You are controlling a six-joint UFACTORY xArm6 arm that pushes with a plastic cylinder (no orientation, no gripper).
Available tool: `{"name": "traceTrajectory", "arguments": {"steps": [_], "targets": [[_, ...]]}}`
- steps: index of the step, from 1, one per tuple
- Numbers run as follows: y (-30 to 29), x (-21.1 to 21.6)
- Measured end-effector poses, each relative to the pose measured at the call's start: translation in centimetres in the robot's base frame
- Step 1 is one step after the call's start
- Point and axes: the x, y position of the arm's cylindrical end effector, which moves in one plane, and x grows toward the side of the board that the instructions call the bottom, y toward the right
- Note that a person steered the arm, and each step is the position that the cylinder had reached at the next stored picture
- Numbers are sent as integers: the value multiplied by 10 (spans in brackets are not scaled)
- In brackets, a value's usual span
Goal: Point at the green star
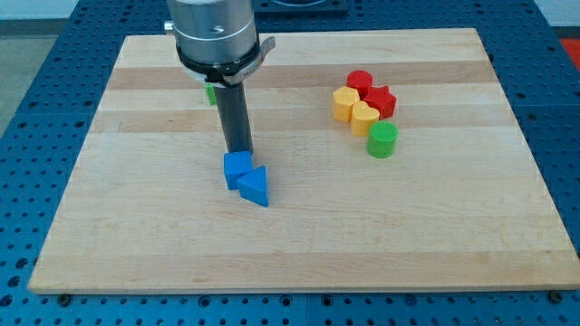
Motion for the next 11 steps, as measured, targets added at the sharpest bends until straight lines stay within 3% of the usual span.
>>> {"name": "traceTrajectory", "arguments": {"steps": [3, 4, 6, 7, 9, 11], "targets": [[-123, -41], [-141, -84], [-128, -156], [-91, -167], [-52, -168], [-47, -129]]}}
